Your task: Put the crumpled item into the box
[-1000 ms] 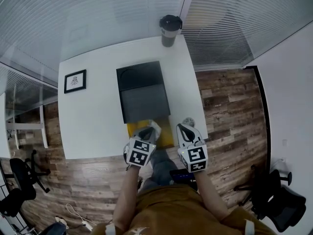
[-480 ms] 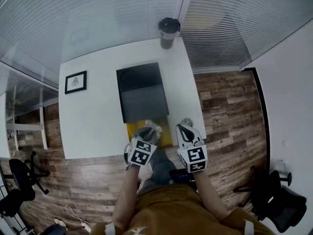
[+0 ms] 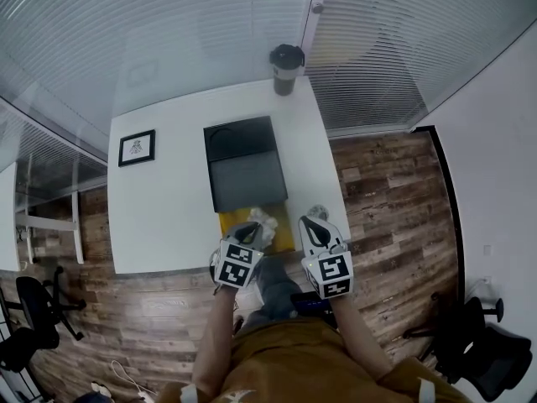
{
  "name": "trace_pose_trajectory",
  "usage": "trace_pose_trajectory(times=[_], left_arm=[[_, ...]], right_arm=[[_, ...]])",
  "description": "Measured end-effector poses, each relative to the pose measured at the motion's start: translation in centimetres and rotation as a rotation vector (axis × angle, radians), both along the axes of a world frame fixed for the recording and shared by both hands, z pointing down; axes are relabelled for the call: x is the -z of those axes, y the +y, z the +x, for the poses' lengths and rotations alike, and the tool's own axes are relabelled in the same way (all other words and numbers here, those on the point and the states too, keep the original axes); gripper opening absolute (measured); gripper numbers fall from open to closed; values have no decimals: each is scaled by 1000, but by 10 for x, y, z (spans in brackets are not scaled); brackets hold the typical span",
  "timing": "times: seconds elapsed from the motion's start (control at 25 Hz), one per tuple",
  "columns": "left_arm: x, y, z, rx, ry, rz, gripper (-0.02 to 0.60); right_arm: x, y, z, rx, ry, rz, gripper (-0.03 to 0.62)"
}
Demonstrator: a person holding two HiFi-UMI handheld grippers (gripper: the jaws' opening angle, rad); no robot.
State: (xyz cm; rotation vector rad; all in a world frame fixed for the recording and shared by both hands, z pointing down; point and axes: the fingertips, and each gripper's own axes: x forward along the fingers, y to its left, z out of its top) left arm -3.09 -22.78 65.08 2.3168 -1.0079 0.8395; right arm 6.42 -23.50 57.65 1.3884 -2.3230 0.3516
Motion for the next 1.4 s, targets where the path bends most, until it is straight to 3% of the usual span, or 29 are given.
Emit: trace_pose_trajectory(times=[0.28,0.52,0.68,1.16,1.4], left_arm=[[28,2,-14,63,17,69,25],[66,6,-27,113,55,192,25],[90,12,-35,162,119,234,25],[129,31,-46,230,204,337,24],[164,36,-54,253,279,431,25]], right_arm=[[18,7,-12,27,-18,45,12],[34,18,-20,48,-21,91,12],[48,25,-26,64,-21,129,12],[79,48,-32,83,-27,229,12],[93,53,-30,73,-27,258,12]])
